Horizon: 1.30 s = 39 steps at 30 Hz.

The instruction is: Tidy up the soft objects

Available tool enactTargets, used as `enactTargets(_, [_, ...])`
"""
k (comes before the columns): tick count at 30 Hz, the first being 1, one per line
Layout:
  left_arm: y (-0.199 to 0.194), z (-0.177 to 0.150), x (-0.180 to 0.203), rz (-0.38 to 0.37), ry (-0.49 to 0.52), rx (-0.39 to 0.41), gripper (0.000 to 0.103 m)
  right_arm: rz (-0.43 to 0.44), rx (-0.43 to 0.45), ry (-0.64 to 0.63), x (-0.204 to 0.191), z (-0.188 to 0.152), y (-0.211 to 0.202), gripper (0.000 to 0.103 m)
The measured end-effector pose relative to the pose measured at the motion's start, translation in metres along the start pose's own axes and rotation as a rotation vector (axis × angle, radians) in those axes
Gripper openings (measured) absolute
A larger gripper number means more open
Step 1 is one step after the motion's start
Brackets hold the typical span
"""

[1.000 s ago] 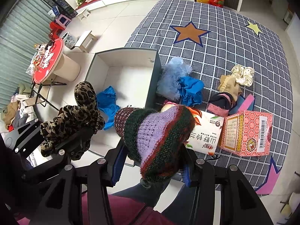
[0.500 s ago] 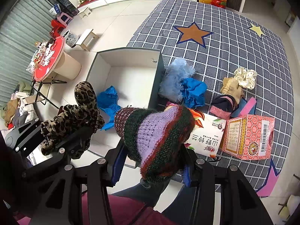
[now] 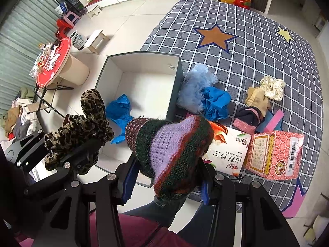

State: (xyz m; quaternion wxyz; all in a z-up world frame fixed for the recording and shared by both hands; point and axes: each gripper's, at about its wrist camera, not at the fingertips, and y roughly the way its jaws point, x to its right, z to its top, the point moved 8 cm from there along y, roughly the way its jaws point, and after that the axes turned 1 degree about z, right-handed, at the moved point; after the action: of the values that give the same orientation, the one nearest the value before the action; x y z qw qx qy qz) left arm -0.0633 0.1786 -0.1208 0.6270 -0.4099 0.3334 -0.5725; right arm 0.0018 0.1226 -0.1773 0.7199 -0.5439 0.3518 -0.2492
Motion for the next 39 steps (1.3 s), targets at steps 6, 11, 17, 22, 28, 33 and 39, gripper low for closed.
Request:
enactTargets(6, [0.004,-0.001,-0.007,0.001,-0.023,-0.009,0.025,-0.001,-0.016,-0.016,-0.004,0.004,0.005,0.051])
enactTargets(11, [0.007,-0.001,-0.013,0.002,-0.042,-0.016,0.025,-0.001,-0.033,-0.029,-0.007,0.009,0.010,0.051])
enactTargets(17, [0.014,-0.001,-0.018,-0.008,-0.058,-0.035,0.025,0.000,-0.052,-0.046,-0.010,0.015,0.016,0.051])
enactTargets(22, [0.025,0.000,-0.025,-0.008,-0.084,-0.060,0.025,0.000,-0.058,-0.053,-0.010,0.022,0.020,0.051])
enactTargets(28, [0.048,-0.007,-0.039,-0.001,-0.159,-0.121,0.025,0.000,-0.087,-0.081,-0.013,0.027,0.032,0.051])
enactTargets(33, [0.058,-0.015,-0.049,0.026,-0.209,-0.151,0.025,-0.002,-0.096,-0.120,-0.023,0.037,0.040,0.051])
enactTargets(39, [0.066,-0.024,-0.059,0.058,-0.254,-0.177,0.025,0.005,-0.089,-0.162,-0.041,0.055,0.044,0.051])
